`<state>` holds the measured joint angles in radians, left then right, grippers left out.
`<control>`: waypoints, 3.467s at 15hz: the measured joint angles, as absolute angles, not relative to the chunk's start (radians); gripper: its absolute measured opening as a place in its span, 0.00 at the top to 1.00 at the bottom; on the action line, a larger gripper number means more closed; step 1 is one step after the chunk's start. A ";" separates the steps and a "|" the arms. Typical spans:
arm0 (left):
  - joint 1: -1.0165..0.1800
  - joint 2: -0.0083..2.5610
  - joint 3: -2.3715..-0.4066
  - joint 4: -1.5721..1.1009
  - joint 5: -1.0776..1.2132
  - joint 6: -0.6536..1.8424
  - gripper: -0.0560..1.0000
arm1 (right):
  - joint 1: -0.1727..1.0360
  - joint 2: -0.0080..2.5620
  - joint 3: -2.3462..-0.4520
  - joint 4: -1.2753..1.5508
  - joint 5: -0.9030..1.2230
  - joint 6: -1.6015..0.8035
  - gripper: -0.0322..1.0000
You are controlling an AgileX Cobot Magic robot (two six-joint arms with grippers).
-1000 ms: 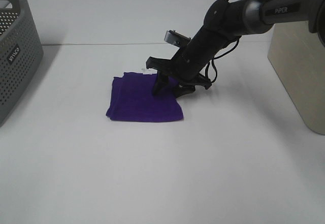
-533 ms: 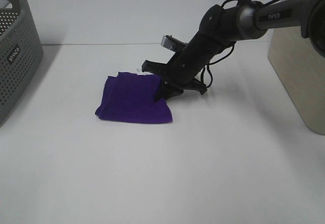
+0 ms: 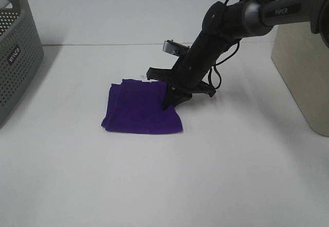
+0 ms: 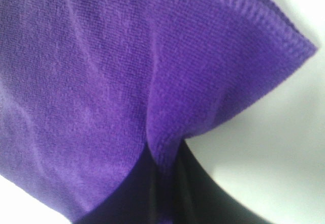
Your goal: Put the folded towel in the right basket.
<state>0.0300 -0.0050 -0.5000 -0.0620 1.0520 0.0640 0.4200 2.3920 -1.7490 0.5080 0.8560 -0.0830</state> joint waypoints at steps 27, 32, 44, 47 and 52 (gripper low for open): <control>0.030 -0.005 -0.500 -0.061 1.052 0.064 0.01 | -0.307 2.030 -2.278 0.290 1.216 -0.092 0.91; 0.030 -0.005 -0.500 -0.061 1.052 0.064 0.01 | -0.307 2.135 -2.278 0.134 1.216 -0.096 0.91; 0.030 -0.005 -0.500 -0.061 1.052 0.064 0.01 | -0.306 2.167 -2.278 0.175 1.222 -0.135 0.04; 0.030 -0.005 -0.500 -0.061 1.052 0.064 0.01 | -0.268 2.142 -2.278 0.233 1.222 -0.141 0.04; 0.030 -0.005 -0.500 -0.061 1.052 0.064 0.01 | -0.076 2.024 -2.278 0.091 1.223 -0.105 0.04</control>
